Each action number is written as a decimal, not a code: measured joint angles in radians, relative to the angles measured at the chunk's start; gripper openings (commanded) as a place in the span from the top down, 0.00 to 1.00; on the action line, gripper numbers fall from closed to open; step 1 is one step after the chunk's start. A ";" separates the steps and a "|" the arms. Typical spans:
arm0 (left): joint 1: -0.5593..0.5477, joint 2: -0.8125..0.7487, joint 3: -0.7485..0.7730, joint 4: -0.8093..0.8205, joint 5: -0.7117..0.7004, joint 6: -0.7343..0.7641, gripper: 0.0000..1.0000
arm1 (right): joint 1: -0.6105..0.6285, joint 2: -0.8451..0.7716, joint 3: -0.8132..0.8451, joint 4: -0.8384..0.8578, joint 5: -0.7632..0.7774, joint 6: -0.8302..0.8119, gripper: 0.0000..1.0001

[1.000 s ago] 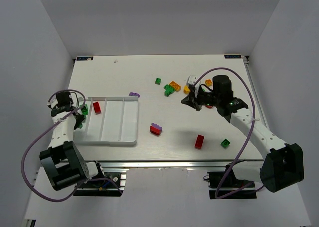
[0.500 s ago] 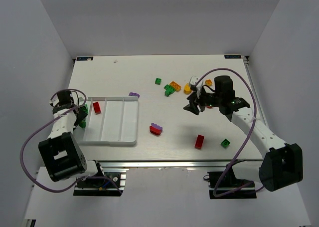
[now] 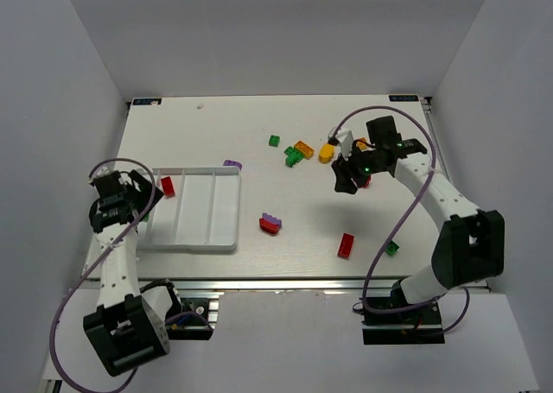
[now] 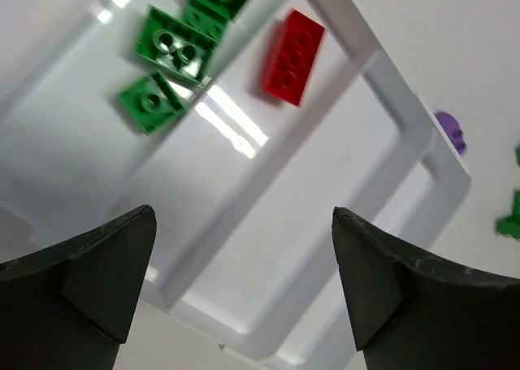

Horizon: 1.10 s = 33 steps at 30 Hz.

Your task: Sort the legos into containers by color

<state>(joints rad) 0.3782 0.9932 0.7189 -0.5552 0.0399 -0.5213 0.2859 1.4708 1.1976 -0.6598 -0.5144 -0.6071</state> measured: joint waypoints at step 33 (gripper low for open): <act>-0.130 -0.041 -0.043 0.110 0.371 -0.220 0.02 | -0.004 0.184 -0.217 -0.311 0.658 0.006 0.28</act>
<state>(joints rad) 0.2485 0.9520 0.6762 -0.4454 0.4107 -0.7410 0.2817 1.6550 0.9810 -0.9707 0.1432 -0.6010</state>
